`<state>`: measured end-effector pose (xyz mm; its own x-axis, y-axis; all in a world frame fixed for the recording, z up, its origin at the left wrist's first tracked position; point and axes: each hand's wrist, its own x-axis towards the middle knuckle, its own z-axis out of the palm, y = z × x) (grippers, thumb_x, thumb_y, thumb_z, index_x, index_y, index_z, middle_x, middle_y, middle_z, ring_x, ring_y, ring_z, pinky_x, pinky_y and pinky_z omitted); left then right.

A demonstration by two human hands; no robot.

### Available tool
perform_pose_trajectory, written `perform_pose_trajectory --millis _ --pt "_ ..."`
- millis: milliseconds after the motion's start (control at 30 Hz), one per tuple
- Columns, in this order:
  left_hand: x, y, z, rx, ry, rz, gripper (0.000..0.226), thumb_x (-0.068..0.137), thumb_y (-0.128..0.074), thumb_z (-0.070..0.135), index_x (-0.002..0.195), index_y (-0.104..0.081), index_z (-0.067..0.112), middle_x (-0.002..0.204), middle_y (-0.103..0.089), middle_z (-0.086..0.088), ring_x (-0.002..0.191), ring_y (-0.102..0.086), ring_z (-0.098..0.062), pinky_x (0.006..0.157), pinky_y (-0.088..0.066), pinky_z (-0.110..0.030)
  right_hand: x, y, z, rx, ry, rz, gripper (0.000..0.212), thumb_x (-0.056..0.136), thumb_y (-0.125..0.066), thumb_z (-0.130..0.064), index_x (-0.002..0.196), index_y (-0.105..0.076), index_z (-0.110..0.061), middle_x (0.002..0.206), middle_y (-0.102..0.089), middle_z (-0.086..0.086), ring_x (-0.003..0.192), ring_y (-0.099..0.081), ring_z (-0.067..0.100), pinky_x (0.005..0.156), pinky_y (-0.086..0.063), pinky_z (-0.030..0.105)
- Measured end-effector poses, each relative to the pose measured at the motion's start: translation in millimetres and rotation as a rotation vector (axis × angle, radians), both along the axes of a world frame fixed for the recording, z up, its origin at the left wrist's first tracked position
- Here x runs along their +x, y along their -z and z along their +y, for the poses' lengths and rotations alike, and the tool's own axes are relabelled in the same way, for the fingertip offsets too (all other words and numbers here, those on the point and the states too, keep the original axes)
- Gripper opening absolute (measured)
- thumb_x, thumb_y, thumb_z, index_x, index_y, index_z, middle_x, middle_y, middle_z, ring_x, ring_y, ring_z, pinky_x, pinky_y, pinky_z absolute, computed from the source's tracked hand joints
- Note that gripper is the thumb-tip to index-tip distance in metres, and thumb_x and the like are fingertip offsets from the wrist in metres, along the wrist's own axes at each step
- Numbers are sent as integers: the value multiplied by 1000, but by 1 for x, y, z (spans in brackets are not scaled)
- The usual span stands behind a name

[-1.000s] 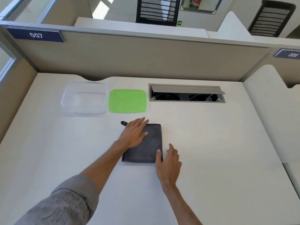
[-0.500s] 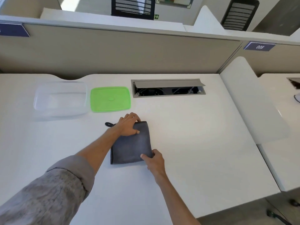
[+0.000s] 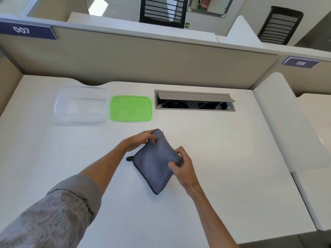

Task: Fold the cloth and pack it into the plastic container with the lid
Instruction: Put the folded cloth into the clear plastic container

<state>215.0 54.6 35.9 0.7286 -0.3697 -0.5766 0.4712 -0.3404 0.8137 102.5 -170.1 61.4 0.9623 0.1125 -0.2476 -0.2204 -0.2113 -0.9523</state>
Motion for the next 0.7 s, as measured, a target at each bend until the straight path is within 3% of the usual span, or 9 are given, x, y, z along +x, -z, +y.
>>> perform_pose_trajectory --millis 67,100,167,267,367,433,600,700 --pt "-7 2 9 -76 -94 47 36 86 -62 25 112 -73 3 115 -71 -16 114 -61 -31 104 -46 -41 4 -9 -4 45 -6 -8 19 84 -63 -11 93 -46 -15 79 -46 1 74 -40 22 67 -33 40" --pt "-11 3 14 -109 -139 57 27 91 -62 23 108 -72 5 110 -69 -14 110 -59 -30 102 -45 -41 6 -12 -7 63 6 -4 19 87 -64 -11 95 -47 -16 79 -51 5 75 -45 22 68 -37 41" --pt "-21 5 22 -139 -234 47 25 101 -62 16 117 -74 0 114 -72 -14 110 -62 -27 101 -47 -43 11 -16 -9 100 47 26 20 94 -69 -12 102 -51 -16 87 -65 21 80 -58 23 70 -49 45" --pt "-41 0 37 -143 -363 -4 32 105 -67 20 134 -75 11 133 -80 -12 116 -73 -25 109 -54 -46 18 -18 -9 182 135 132 24 97 -77 -17 114 -61 -11 104 -83 13 92 -78 29 73 -65 41" --pt "-68 -6 56 -150 -496 -51 34 104 -72 32 135 -74 19 134 -80 -8 130 -74 -30 112 -55 -51 23 -14 -5 204 75 242 31 94 -84 -23 110 -72 1 113 -80 24 110 -79 37 92 -68 39" --pt "-84 -9 72 -150 -561 -76 33 104 -73 39 132 -73 21 133 -80 -10 131 -72 -34 106 -55 -49 22 -8 5 156 -45 267 28 95 -83 -20 108 -74 3 116 -79 25 113 -78 37 102 -65 40" --pt "-116 -24 116 -47 -484 -99 33 105 -64 62 127 -60 38 110 -83 0 91 -80 -22 73 -64 -41 20 0 45 105 -121 237 10 105 -71 -18 113 -68 -13 105 -85 6 101 -82 24 76 -66 28" --pt "-127 -24 143 8 -461 -97 35 105 -60 65 129 -55 39 106 -84 1 82 -82 -25 71 -66 -41 26 0 71 45 -134 227 5 107 -68 -24 109 -65 -21 103 -85 5 96 -82 23 71 -67 32"
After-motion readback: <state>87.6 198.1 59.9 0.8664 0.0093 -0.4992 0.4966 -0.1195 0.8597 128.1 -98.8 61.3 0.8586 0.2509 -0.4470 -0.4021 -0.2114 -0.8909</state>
